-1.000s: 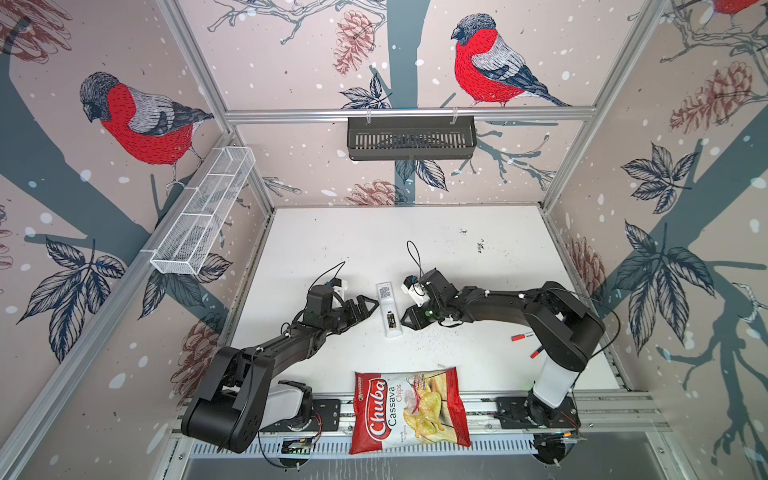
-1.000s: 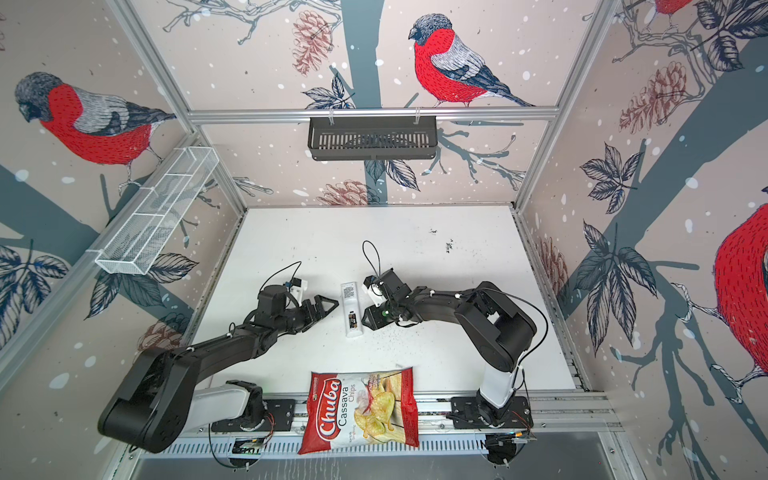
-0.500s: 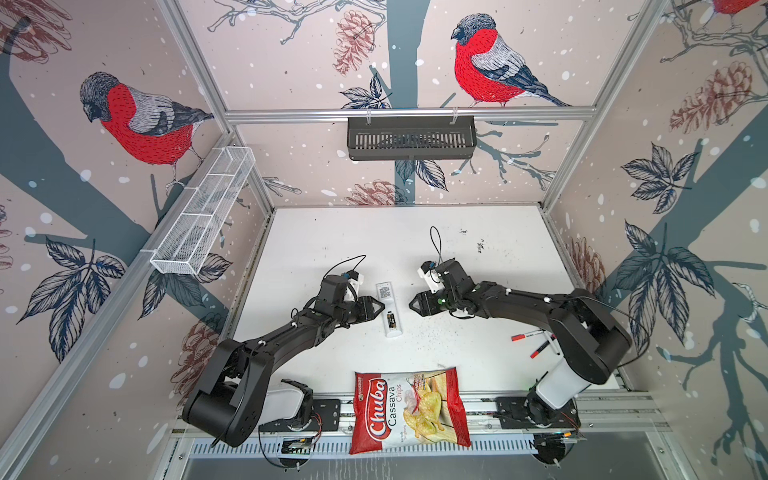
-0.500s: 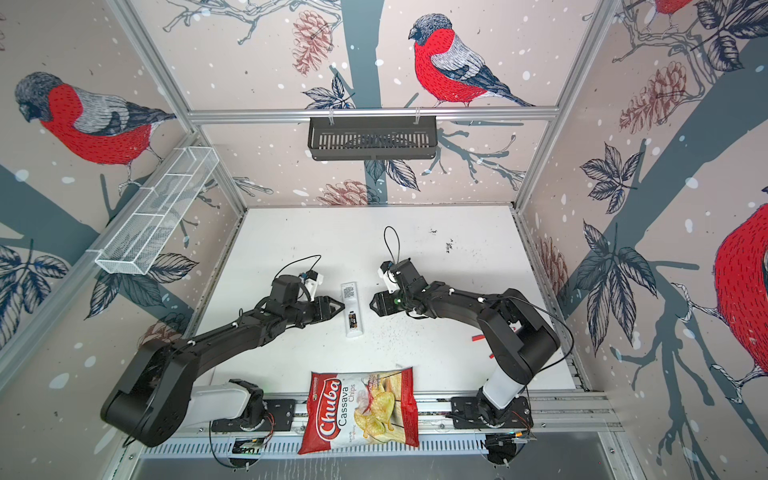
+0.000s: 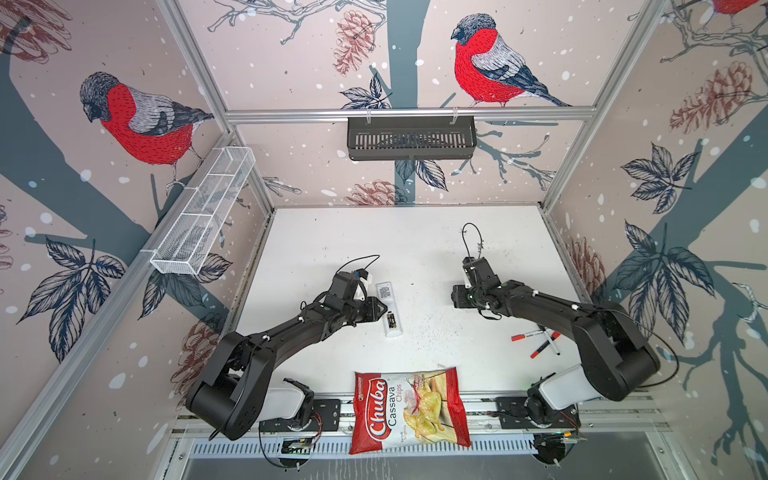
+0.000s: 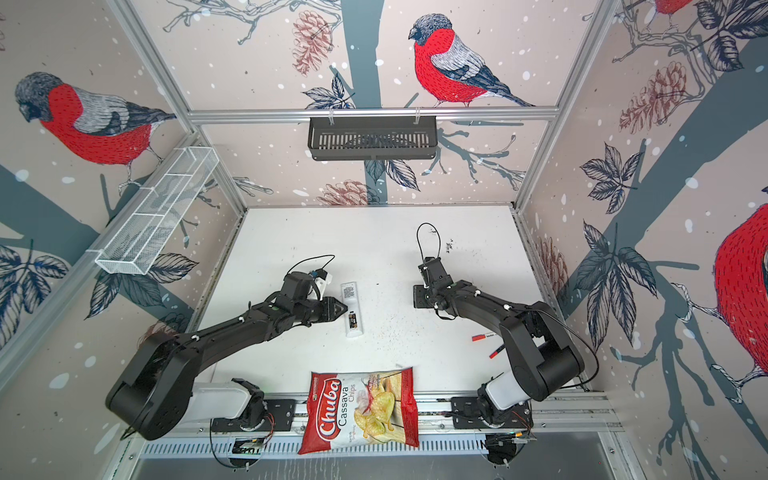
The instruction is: Load the batteries into the remote control
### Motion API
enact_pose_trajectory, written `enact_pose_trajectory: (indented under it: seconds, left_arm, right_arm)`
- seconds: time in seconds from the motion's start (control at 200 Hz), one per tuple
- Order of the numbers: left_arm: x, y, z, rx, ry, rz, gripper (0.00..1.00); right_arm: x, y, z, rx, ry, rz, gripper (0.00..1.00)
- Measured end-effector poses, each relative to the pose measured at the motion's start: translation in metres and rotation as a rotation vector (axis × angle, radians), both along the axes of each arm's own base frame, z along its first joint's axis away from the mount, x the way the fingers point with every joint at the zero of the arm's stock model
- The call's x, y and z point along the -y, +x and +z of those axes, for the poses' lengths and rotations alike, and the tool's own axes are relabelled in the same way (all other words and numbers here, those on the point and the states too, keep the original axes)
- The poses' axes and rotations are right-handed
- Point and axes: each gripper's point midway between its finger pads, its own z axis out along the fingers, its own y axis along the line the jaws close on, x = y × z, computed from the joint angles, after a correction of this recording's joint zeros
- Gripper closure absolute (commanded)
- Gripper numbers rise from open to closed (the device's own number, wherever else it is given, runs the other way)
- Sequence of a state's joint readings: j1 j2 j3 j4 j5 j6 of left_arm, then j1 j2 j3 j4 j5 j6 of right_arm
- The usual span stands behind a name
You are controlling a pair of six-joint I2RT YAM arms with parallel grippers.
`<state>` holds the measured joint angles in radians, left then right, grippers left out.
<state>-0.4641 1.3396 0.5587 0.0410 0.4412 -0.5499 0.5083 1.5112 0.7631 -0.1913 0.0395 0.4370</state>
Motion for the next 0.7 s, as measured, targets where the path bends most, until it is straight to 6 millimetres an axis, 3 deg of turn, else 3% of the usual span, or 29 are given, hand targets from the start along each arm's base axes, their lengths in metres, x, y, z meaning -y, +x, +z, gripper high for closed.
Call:
enact_pose_trajectory:
  seconds: [0.14, 0.425, 0.7]
  left_arm:
    - [0.001, 0.001, -0.001, -0.002, 0.001, -0.001, 0.64]
    - [0.002, 0.004, 0.004, 0.009, -0.005, -0.003, 0.58]
    - [-0.010, 0.018, 0.009, 0.024, -0.009, 0.044, 0.36]
  right_arm:
    - [0.008, -0.003, -0.006, -0.002, -0.041, -0.013, 0.41]
    - [0.004, -0.006, -0.027, -0.039, -0.102, 0.016, 0.50]
    - [0.001, 0.005, -0.027, -0.006, -0.111, 0.007, 0.61]
